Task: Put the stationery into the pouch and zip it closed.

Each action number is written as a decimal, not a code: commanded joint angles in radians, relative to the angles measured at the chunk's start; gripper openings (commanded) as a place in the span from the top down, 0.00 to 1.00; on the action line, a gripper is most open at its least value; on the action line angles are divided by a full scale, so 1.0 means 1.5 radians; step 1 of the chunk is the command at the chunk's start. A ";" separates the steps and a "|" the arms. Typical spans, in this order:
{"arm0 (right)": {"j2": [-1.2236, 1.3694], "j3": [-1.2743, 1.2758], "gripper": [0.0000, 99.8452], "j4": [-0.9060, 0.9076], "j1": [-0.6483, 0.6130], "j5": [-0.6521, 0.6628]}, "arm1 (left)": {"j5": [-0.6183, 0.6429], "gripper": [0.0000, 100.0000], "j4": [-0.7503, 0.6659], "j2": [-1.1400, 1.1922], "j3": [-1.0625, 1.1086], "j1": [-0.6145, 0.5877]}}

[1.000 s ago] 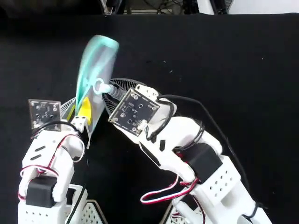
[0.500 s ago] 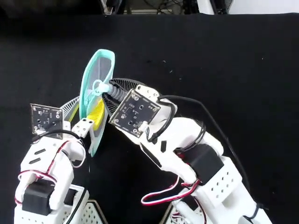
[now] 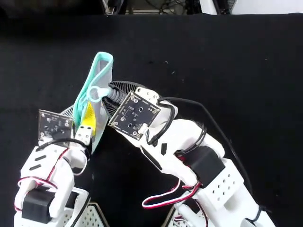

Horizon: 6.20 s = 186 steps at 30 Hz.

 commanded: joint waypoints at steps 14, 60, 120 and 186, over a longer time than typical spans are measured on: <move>-0.004 0.025 0.99 -0.083 0.138 0.010 | -0.011 0.97 0.070 -0.001 -0.057 0.001; 0.016 0.026 0.99 -0.071 0.142 0.011 | -0.040 0.84 0.002 0.003 -0.120 0.005; 0.202 -0.522 0.99 0.355 0.003 0.005 | 0.058 0.76 0.000 0.004 -0.146 0.174; 0.143 -0.409 0.99 0.346 -0.035 0.005 | -0.004 0.99 -0.060 0.001 -0.034 0.072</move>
